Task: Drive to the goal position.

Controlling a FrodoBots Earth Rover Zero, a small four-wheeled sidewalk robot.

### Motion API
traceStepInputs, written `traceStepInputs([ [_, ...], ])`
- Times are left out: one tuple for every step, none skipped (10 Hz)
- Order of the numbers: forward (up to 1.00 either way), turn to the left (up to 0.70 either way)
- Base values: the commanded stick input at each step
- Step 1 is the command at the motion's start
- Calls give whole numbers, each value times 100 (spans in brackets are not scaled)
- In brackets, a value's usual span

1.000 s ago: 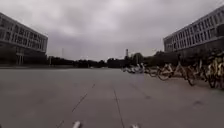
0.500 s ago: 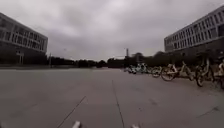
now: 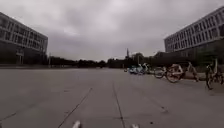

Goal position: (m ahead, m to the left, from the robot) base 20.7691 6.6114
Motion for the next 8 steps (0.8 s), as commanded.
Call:
traceStepInputs([
  [70, 0],
  [70, 0],
  [70, 0],
  [70, 0],
  [70, 0],
  [70, 0],
  [70, 0],
  [70, 0],
])
